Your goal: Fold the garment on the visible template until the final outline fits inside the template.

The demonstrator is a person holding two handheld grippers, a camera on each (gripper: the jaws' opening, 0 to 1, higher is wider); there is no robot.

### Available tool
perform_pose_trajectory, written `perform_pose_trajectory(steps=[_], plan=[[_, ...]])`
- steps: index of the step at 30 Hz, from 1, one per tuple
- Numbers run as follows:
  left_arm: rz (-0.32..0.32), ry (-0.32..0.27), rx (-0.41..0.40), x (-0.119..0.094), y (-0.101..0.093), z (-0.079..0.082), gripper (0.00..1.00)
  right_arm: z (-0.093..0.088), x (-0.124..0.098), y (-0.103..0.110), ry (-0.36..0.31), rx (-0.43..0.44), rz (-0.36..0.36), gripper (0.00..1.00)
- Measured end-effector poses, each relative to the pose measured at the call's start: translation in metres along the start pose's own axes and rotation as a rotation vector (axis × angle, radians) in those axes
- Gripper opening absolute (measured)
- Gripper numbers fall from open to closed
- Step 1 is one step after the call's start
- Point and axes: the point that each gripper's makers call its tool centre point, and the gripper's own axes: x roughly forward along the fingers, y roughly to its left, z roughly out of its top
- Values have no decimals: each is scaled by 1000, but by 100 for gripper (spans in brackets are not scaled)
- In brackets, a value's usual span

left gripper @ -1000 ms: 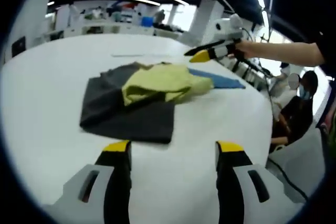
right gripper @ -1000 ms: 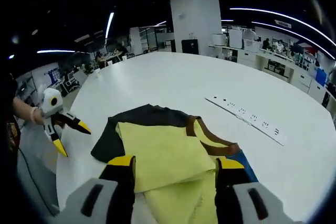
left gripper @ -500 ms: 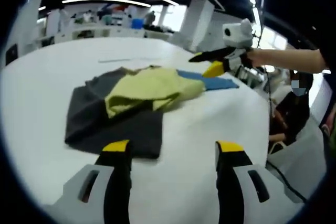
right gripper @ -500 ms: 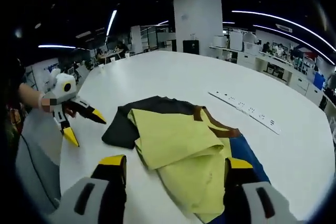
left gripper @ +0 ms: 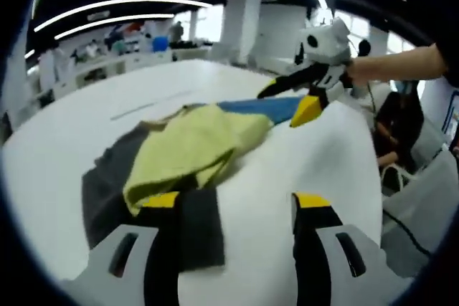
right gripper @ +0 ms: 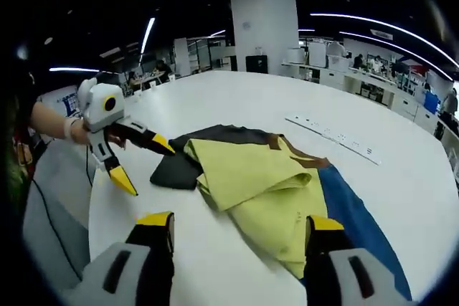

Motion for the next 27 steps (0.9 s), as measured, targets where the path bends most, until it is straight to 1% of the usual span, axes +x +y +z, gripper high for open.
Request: perform_pose_trajectory(steps=[3, 4, 5, 6, 8, 10, 12, 13, 15, 18, 21, 22, 24, 25, 26, 27], plan=[[-10, 8, 86, 13, -1, 11, 54, -4, -4, -1, 2, 8, -5, 73], [-15, 14, 93, 16, -2, 12, 54, -5, -6, -1, 1, 13, -6, 72], [-29, 17, 121, 20, -5, 16, 54, -6, -7, -2, -1, 16, -8, 71], [-35, 20, 128, 23, -6, 18, 55, -5, -10, -2, -14, 27, -10, 71], [-53, 37, 184, 30, -9, 21, 54, -4, -13, -2, -29, 45, -14, 71], [-60, 44, 218, 35, -11, 24, 53, -5, -14, -3, -33, 44, -17, 70], [-66, 52, 231, 40, -13, 26, 51, -7, -16, -3, -37, 51, -18, 69], [-78, 61, 278, 45, -15, 28, 51, -8, -16, -3, -38, 57, -18, 69], [-83, 75, 307, 49, -16, 30, 51, -11, -17, -2, -40, 60, -19, 69], [-74, 110, 392, 55, -12, 32, 49, -14, -19, 0, -42, 73, -18, 69], [-65, 128, 467, 60, -10, 36, 45, -19, -21, 0, -44, 87, -20, 68], [-62, 135, 521, 63, -10, 37, 44, -21, -22, 1, -44, 92, -20, 68], [-50, 145, 576, 66, -9, 39, 42, -25, -22, 1, -46, 106, -20, 68], [-44, 148, 622, 69, -10, 41, 41, -27, -23, 1, -45, 112, -22, 68], [-38, 151, 647, 71, -10, 41, 40, -28, -23, 1, -44, 116, -22, 67], [-36, 159, 697, 74, -11, 41, 39, -30, -24, 1, -48, 123, -22, 67]])
